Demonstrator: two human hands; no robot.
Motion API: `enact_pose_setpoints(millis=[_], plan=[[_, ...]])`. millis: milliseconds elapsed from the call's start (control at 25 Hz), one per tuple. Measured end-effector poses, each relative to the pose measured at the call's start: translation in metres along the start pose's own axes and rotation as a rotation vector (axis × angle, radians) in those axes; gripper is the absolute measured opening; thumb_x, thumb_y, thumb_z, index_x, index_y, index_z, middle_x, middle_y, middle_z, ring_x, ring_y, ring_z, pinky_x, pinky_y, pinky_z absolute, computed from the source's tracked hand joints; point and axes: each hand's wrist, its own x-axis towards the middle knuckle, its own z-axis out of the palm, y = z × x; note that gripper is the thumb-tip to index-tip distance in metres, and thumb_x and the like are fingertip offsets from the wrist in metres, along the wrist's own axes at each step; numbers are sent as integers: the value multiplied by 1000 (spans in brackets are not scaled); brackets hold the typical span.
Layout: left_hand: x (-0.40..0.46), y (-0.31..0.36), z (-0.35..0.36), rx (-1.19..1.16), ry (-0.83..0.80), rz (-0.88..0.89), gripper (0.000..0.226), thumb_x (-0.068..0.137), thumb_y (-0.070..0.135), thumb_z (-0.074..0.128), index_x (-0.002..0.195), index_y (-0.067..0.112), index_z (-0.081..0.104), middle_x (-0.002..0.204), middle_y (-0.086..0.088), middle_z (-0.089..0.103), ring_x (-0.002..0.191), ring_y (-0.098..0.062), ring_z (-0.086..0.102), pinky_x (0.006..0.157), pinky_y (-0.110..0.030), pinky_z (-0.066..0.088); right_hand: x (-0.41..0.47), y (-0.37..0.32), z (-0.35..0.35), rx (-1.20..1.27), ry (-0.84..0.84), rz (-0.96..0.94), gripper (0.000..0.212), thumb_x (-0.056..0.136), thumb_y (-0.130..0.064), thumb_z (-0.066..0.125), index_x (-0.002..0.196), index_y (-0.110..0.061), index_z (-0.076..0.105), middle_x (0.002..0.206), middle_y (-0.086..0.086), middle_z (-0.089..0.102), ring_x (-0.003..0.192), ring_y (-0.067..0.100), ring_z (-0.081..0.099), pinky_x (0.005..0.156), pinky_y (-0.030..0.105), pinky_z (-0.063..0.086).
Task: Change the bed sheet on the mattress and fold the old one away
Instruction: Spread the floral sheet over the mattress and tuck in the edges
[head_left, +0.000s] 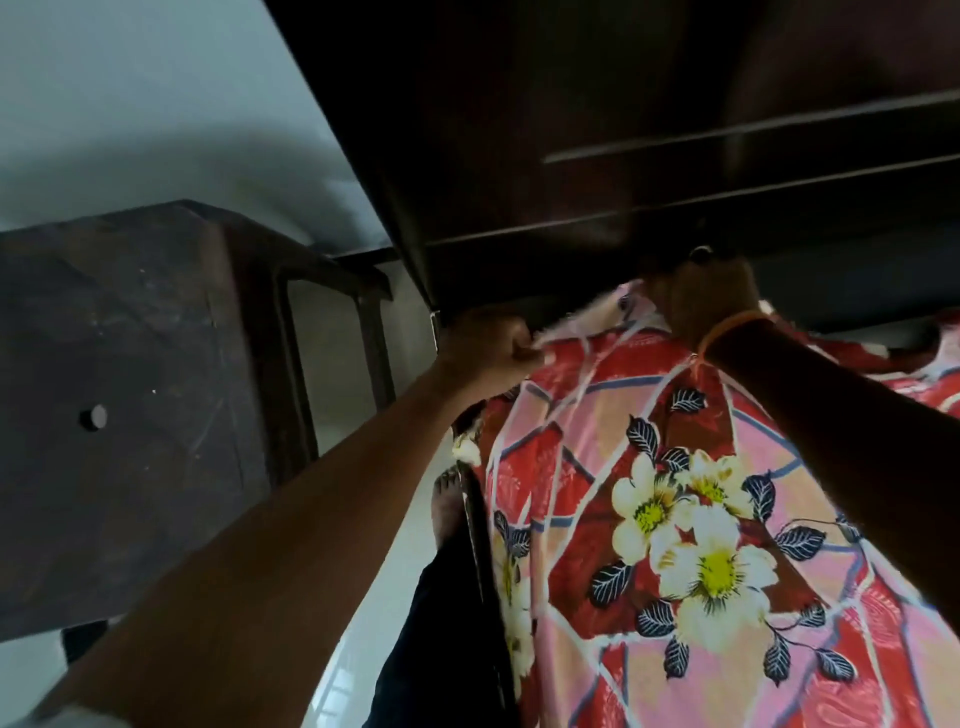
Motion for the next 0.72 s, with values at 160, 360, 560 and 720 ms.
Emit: enact_pose_setpoints(millis=[160,360,560,720], plan=[[-41,-52,35,-311,-94,-277,50,89,63,57,85,13,65,81,-1,67,75,-18,67,72,-34,55,-20,-6,31,53,-206,202,46,92,-40,54,125,-8,57,121,24,56,116,41,48,102,51,36],[-120,-38,84,-1030,-338,-701,53,89,69,47,105,20,60,97,-4,70,88,-19,67,66,-30,54,-66,-81,-9,691,-51,206,61,85,-64,39,121,-18,56,129,13,50,119,36,48,100,53,35],[-124,-64,117,-722,267,-651,32,99,37,56,88,8,66,75,-7,68,84,-36,69,66,-26,53,-139,-139,-20,642,31,216,70,83,-63,53,130,-11,52,128,16,48,116,37,46,97,53,33],[-134,-87,113,-395,374,-688,29,100,27,53,95,1,63,90,-11,65,87,-31,66,69,-28,54,-156,-154,-5,580,73,152,63,92,-56,49,135,-10,48,136,18,48,133,39,38,111,57,26]])
